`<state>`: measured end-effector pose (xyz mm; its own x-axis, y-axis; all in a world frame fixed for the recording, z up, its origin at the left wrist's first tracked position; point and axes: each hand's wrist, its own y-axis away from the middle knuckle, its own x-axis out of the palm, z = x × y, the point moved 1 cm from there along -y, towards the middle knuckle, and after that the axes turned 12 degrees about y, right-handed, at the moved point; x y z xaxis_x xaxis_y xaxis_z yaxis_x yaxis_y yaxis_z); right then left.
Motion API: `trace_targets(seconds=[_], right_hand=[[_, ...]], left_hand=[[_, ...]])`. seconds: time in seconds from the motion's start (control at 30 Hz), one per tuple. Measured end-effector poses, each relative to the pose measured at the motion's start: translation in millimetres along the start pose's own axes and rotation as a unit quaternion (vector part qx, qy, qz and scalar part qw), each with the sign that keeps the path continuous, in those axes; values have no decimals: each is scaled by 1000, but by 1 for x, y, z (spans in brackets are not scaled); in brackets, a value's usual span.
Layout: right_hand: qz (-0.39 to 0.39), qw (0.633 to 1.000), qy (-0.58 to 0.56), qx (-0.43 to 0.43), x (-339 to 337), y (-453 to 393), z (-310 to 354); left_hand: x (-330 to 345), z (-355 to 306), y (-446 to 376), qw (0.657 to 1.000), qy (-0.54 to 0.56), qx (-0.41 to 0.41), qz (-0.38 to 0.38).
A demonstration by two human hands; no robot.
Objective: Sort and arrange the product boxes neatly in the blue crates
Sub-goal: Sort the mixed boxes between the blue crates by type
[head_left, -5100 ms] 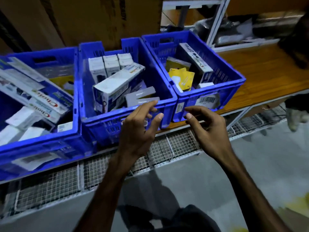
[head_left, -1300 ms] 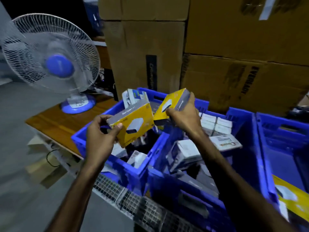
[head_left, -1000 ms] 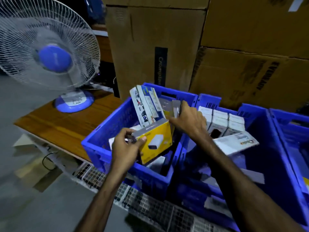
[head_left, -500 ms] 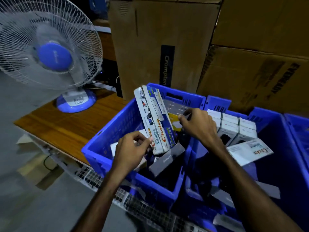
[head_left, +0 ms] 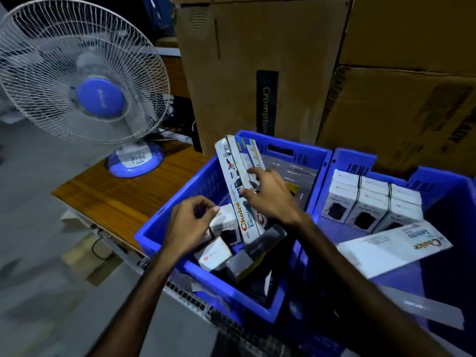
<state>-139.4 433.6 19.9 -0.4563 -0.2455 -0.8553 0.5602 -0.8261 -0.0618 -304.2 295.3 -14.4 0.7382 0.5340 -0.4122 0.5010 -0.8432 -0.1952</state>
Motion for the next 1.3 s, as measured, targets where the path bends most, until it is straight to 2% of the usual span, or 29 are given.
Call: trace_targets(seconds=[0.2,0.27,0.47,0.67,0.8,0.87,0.97,1.1,1.3], right_hand=[[159,980,26,121,28,-40,-8],[174,970,56,162,40,-50,-12],[111,960,118,229,74,-61,6],[29,967,95,236,70,-54,12],[-63,970,4,233,46,-51,29],[-111,971,-85,193,26,-46,41],[-177,953,-204,136,1,-39,48],[-222,891,-369,143,-14,-10,57],[-199,790,-558,157,-14,66,47]], left_hand=[[-1,13,-22,995,32,29,85],[-2,20,-28,994,54,32,93],[6,32,-36,986,137,20,97],[8,31,-33,980,153,44,121],[1,30,-33,969,220,55,95],[-4,29,-33,964,248,63,74],[-6,27,-33,963,258,54,57],[-7,17,-29,957,274,79,55],[-13,6,-17,941,282,168,81]])
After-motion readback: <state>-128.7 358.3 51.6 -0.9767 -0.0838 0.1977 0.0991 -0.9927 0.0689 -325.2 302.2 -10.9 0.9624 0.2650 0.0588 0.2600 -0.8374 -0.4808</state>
